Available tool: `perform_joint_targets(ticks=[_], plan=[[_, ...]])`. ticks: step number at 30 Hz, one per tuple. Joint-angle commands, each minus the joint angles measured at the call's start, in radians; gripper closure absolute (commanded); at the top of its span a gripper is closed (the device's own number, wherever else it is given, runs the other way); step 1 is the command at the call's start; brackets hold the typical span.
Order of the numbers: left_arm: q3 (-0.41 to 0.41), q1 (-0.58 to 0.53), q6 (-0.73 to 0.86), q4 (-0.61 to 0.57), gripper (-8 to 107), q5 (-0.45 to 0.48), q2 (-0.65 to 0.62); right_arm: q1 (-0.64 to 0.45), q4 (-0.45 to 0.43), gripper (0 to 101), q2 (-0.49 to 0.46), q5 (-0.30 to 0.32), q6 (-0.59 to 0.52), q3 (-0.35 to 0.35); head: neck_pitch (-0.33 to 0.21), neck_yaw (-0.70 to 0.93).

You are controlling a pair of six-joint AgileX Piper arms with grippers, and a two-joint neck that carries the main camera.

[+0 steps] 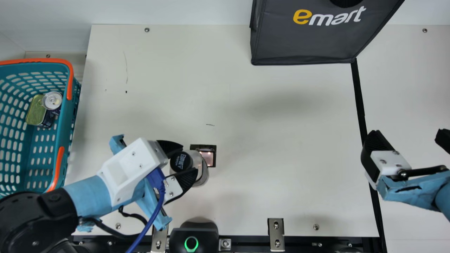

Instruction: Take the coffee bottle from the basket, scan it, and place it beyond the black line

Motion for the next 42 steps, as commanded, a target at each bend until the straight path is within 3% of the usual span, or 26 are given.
perform_joint_targets(ticks=[1,21,42], plan=[[0.003,0.001,0.01,-0.007,89,0.003,-0.002,0.0,0.0,10,0.0,0.0,0.0,0.0,-0.026,0.002],[0.03,-0.001,0.125,-0.088,89,0.016,-0.017,0.0,0.0,10,0.0,0.001,0.0,0.0,-0.026,0.002],[0.076,0.069,0.273,-0.186,89,0.012,-0.012,0.0,0.0,10,0.0,0.001,0.0,0.0,-0.026,0.002]])
